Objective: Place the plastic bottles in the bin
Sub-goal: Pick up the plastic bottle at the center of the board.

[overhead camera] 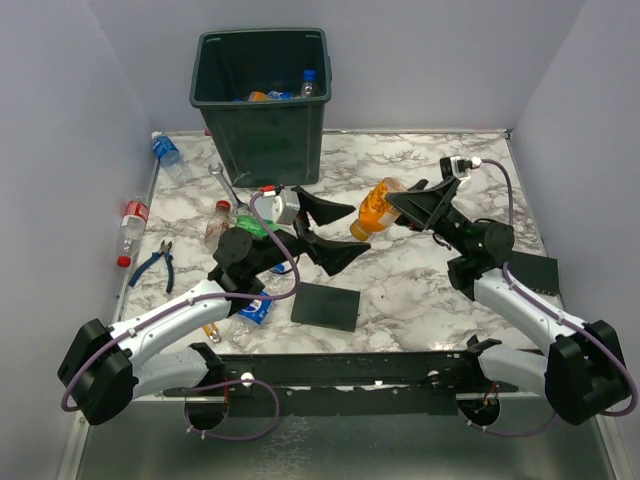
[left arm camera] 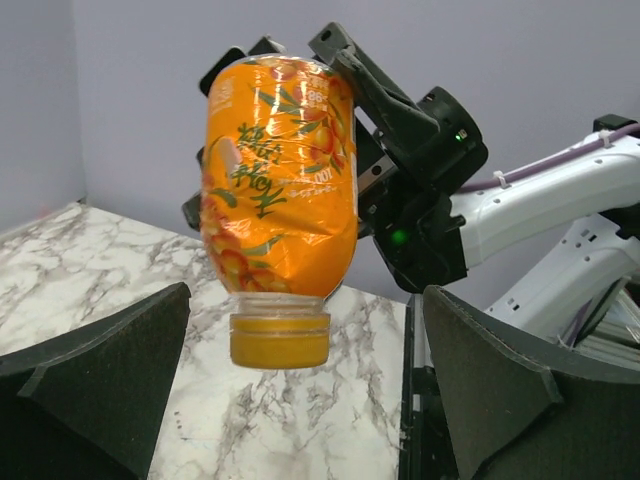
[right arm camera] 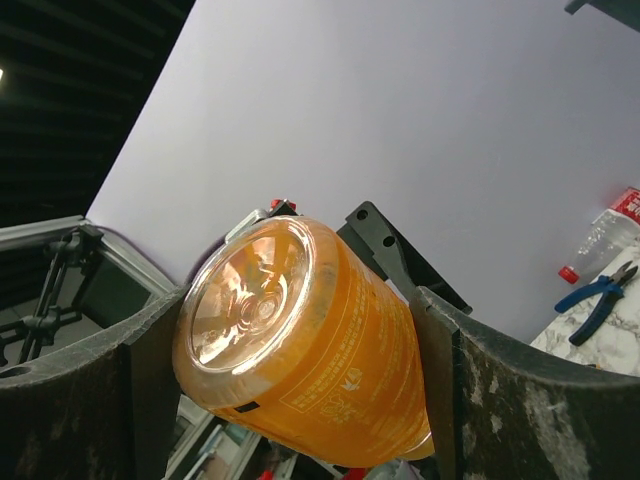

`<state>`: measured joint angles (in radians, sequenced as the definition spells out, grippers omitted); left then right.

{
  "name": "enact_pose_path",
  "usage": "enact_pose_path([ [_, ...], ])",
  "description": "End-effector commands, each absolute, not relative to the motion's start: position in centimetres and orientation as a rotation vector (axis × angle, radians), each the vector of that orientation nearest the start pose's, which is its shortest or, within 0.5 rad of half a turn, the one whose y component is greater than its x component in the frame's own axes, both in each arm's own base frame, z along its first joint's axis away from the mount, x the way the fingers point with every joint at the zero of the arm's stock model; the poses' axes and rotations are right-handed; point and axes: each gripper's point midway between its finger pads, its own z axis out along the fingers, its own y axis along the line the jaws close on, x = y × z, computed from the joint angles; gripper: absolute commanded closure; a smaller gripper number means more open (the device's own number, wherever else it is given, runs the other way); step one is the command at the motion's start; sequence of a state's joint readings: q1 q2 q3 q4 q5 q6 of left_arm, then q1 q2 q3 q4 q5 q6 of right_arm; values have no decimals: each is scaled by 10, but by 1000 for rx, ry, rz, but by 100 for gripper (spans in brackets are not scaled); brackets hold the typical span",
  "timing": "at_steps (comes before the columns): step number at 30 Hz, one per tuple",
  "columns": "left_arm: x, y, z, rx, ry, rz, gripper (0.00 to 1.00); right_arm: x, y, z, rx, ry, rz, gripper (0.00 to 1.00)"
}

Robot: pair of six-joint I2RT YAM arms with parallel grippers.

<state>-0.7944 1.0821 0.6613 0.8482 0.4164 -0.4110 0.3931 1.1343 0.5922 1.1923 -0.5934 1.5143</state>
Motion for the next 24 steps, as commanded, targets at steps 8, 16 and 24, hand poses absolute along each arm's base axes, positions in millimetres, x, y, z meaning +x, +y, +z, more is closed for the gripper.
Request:
enact_pose_path([
  [8,184,-346,352,831,1133,-1334,34,230,251,394,-62,1335,1996,72],
  [16,191,-351,348,811,1170,-1330,53,229,254,394,-94,1352,2000,72],
  [24,199,-356,343,796,1203,-1320,26,228,255,394,-97,1365,2003,72],
])
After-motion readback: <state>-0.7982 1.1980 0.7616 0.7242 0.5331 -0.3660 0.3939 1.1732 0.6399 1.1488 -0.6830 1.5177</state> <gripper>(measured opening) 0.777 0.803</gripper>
